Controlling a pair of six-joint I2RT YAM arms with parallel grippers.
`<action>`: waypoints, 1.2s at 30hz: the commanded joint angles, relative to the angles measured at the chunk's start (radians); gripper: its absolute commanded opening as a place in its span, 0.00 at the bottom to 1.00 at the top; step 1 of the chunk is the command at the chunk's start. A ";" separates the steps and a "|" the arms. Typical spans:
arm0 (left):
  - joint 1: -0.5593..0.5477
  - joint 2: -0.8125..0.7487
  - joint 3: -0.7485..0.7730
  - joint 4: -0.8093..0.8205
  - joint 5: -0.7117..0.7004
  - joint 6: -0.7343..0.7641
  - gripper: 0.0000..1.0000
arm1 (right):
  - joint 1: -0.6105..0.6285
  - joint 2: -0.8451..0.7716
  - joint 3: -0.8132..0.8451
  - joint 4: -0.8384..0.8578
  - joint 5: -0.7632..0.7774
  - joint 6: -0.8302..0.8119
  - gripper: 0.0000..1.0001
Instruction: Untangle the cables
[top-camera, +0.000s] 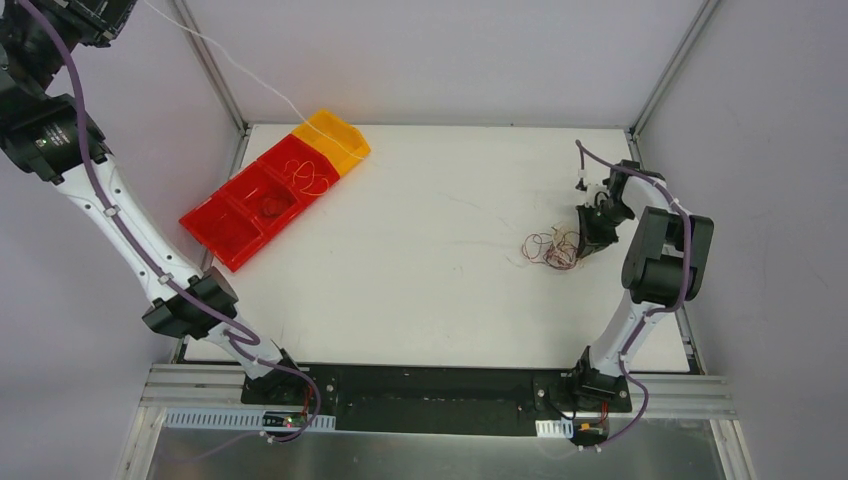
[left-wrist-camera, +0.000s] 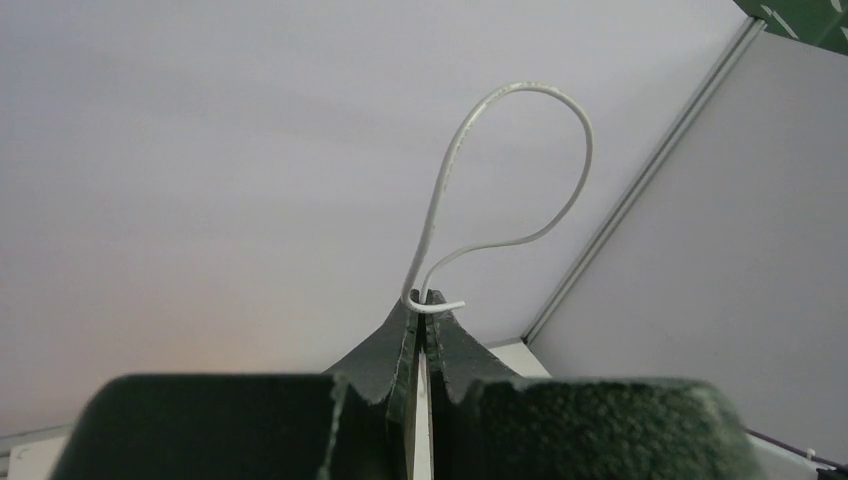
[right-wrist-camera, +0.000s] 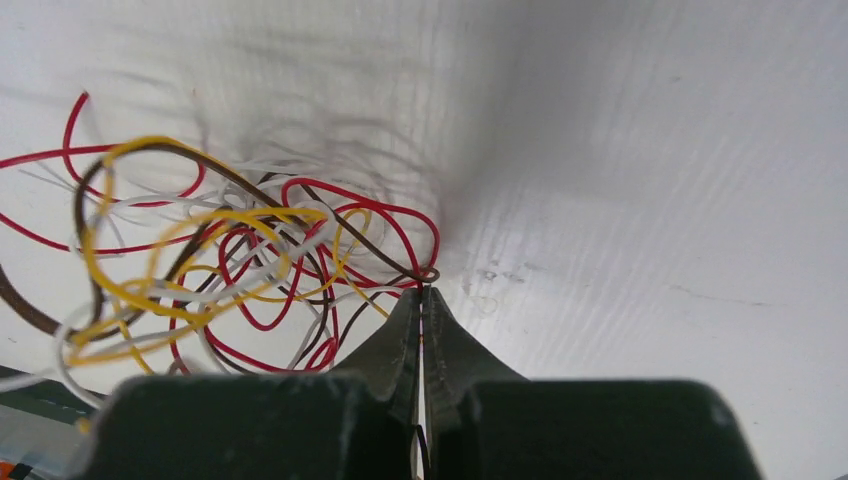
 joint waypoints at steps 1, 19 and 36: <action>0.028 -0.046 0.013 0.080 -0.036 -0.059 0.00 | -0.018 0.023 0.060 -0.051 0.015 -0.056 0.00; -0.519 -0.269 -0.557 -0.405 0.028 0.556 0.00 | 0.150 -0.089 0.097 -0.128 -0.273 0.026 0.00; -1.268 0.188 -0.846 -0.580 -0.305 1.154 0.13 | 0.246 -0.114 -0.012 -0.035 -0.334 0.123 0.00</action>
